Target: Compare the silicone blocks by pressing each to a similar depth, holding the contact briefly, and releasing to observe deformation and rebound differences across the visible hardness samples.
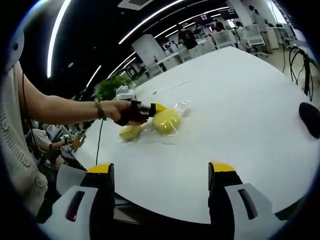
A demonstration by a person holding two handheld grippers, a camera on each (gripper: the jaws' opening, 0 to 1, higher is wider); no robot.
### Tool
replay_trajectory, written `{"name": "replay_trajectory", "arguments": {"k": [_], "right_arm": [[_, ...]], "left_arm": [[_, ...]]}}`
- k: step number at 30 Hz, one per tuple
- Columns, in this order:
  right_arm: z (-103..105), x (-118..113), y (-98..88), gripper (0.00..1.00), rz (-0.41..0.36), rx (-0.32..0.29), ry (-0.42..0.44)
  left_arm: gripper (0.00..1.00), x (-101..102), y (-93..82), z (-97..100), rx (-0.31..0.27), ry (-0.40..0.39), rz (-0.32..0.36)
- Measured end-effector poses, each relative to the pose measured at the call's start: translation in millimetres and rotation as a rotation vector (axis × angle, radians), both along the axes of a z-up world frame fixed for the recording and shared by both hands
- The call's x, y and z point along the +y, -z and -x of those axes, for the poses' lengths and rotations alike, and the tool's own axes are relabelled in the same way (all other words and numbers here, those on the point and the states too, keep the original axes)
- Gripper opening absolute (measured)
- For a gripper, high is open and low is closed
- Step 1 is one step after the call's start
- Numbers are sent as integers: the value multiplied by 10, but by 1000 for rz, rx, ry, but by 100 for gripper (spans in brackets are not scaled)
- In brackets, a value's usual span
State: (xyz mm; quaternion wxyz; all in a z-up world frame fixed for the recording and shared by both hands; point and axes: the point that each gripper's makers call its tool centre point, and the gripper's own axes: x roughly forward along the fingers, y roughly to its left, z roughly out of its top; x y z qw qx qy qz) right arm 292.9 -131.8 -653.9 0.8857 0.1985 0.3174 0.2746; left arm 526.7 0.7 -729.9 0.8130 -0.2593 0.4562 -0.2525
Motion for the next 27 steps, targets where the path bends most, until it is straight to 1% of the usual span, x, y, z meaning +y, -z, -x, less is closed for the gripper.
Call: {"name": "replay_trajectory", "arguments": {"k": [1,2,3,4,7,8,9,11,12,13,14,16,17,18,22,24,25,27], "right_arm": [[1,2,-2,71,1,-1,-1],[0,5,-4,71,2,-2,-2],[0,6,-9,71,3,-4,-3],[-1,6,-11,71,3,-4,-2],[-2,4,-32,70,3,-9,0],[-2,4,-36,70,5,-10,-1],[0,4,-45,70,7,-13,-1],[-1,11,-66,70,6,-20,-2],[-4,13,-69,70,6,-22,-3],[-4,19,-78,70,7,-24,-5],[-6,26,-89,70,7,-28,-5],[-7,41,-115,70,5,-36,-5],[-3,54,-132,70,5,-40,-7],[5,63,-144,70,7,-45,-10],[34,79,-177,70,23,-58,-22],[54,87,-210,70,28,-67,-28],[62,90,-234,70,28,-72,-29],[67,86,-269,70,30,-83,-29]], "left_arm": [[0,-5,1,5,1,5,-5],[0,-3,3,14,-21,40,-28],[0,-15,-11,-8,-48,47,-35],[0,-16,-15,4,-41,44,-40],[0,-20,-54,-1,-50,54,-49],[0,-17,-85,-5,-39,42,-39],[0,-42,-124,-6,-28,23,-12],[0,-58,-193,8,-34,30,-11],[0,-76,-236,16,-47,38,-8],[0,-100,-301,9,-88,61,-16],[0,-105,-338,10,-111,77,-30],[0,-139,-407,40,-129,96,-26],[0,-163,-455,54,-159,115,-21],[0,-166,-477,76,-155,116,-23],[0,-249,-677,146,-245,173,-22],[0,-266,-745,182,-253,175,-25],[0,-292,-806,204,-276,190,-21],[0,-320,-899,251,-319,222,-36]]}}
